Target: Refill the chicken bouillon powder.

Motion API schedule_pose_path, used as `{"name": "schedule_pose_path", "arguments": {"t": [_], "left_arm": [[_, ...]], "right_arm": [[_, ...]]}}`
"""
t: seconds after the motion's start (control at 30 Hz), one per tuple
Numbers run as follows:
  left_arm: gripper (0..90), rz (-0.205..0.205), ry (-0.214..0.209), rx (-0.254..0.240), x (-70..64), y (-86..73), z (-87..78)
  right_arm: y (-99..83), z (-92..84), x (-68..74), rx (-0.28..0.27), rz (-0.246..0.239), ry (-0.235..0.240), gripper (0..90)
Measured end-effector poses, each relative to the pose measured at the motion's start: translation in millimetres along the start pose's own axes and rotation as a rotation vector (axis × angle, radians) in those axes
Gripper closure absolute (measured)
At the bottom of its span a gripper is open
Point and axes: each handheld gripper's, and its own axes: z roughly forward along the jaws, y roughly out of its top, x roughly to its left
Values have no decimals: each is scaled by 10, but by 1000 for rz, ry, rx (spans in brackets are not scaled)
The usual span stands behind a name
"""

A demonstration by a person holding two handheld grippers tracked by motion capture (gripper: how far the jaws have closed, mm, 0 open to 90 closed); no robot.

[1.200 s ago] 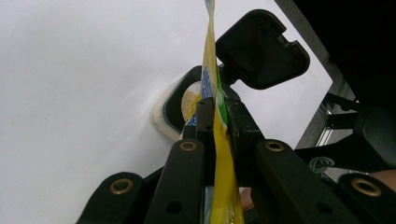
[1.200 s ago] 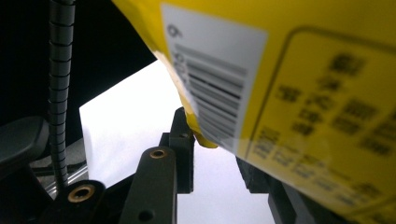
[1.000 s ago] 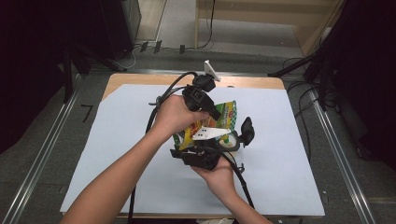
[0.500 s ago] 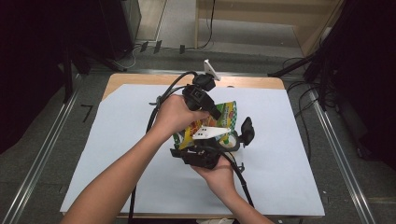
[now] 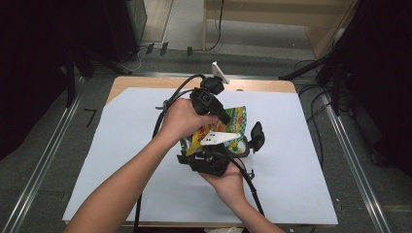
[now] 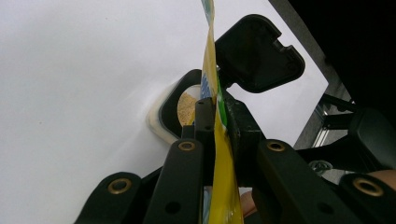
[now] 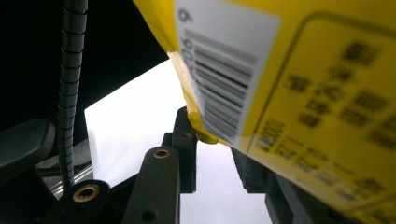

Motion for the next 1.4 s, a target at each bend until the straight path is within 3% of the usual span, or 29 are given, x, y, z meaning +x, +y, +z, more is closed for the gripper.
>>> {"name": "schedule_pose_path", "arguments": {"t": [0.97, 1.4], "left_arm": [[841, 10, -1, -7, -17, 1, -4], [836, 30, -13, -64, -76, 22, -86]], "right_arm": [[5, 0, 7, -3, -7, -2, 738], [62, -51, 12, -20, -33, -23, 730]]}}
